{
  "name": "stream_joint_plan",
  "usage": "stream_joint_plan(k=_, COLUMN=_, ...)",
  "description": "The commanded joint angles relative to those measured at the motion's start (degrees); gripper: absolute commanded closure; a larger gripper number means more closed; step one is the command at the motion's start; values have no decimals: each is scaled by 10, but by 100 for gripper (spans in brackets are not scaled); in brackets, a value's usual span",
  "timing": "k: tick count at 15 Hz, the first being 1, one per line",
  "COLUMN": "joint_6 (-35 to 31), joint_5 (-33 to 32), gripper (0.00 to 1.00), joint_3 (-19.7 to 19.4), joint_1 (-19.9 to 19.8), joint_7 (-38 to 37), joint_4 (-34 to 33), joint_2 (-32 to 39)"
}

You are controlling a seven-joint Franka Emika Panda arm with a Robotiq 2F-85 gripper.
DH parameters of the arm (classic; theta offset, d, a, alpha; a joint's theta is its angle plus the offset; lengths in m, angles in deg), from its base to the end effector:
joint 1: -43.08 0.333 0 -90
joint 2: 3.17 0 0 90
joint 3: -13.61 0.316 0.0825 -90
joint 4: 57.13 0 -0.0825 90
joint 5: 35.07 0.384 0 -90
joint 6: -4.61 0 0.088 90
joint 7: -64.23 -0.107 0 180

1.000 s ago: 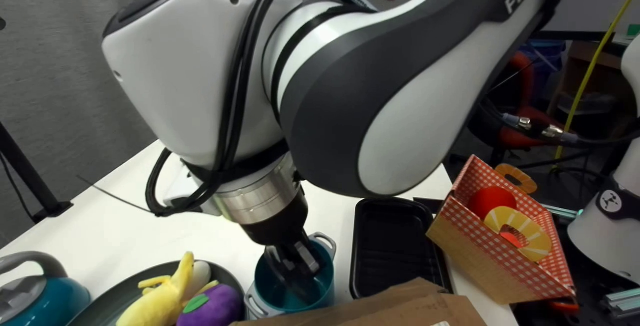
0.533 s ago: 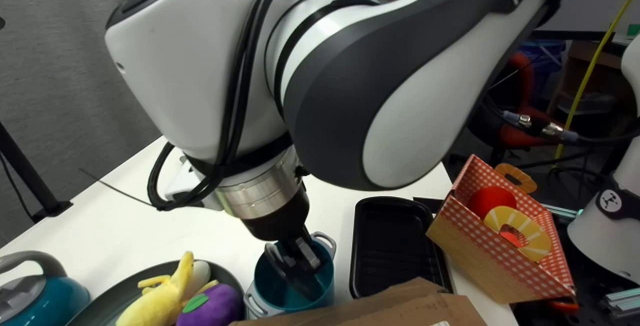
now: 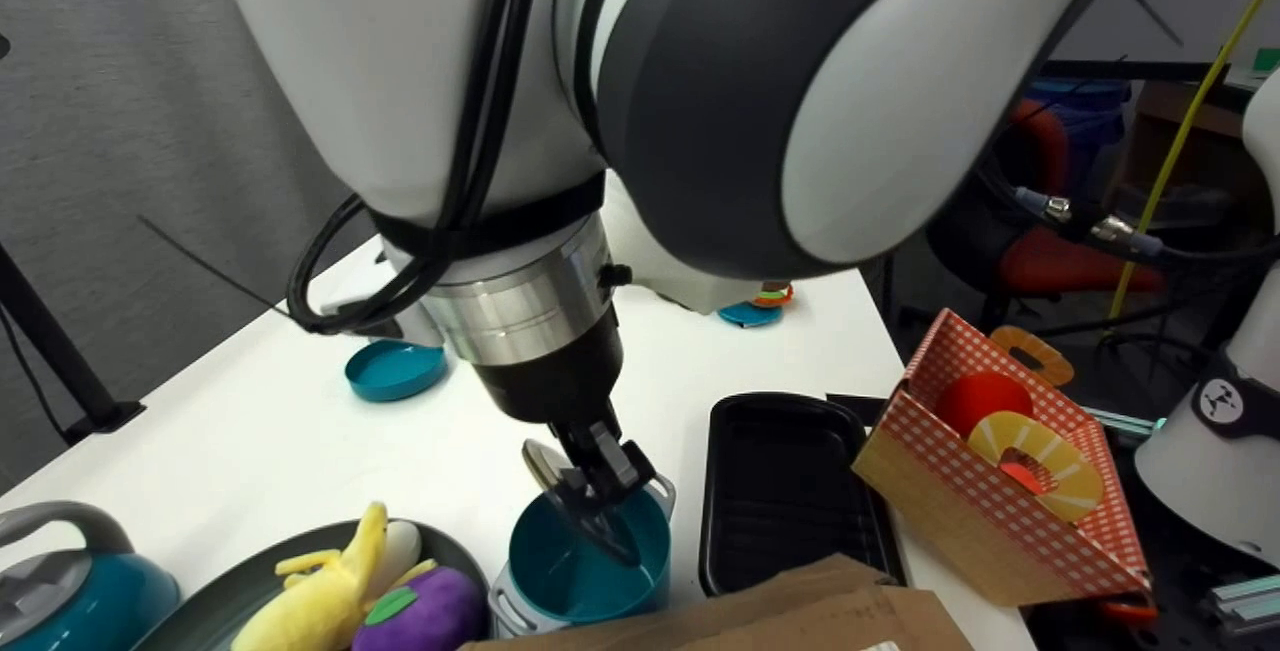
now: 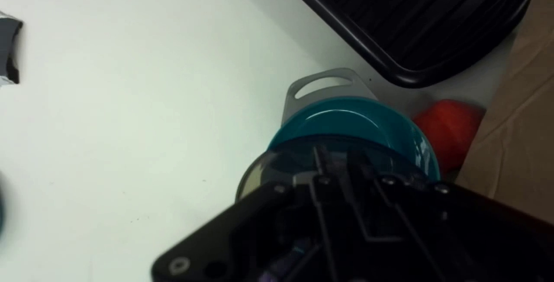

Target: Take the lid from the blue pot and place it on the table

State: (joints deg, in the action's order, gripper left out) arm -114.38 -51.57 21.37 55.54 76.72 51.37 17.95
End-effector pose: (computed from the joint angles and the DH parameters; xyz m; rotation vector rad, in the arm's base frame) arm 0.5762 0.1928 0.2981 2.7386 1.0452 -0.2425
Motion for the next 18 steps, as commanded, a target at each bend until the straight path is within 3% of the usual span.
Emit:
stream_joint_plan(k=1, joint_6=-3, joint_5=-22, gripper=96, joint_3=-4, joint_1=-3, joint_7=-25, joint_4=35, joint_2=-52)
stream_joint_plan(k=10, joint_6=-9, joint_5=-36, gripper=96, joint_3=-23, joint_1=-23, joint_7=-73, joint_4=102, joint_2=-149)
stream_joint_plan(k=18, joint_6=-13, joint_5=-35, gripper=96, joint_3=-57, joint_1=-77, joint_7=-96, joint_4=172, joint_2=-221)
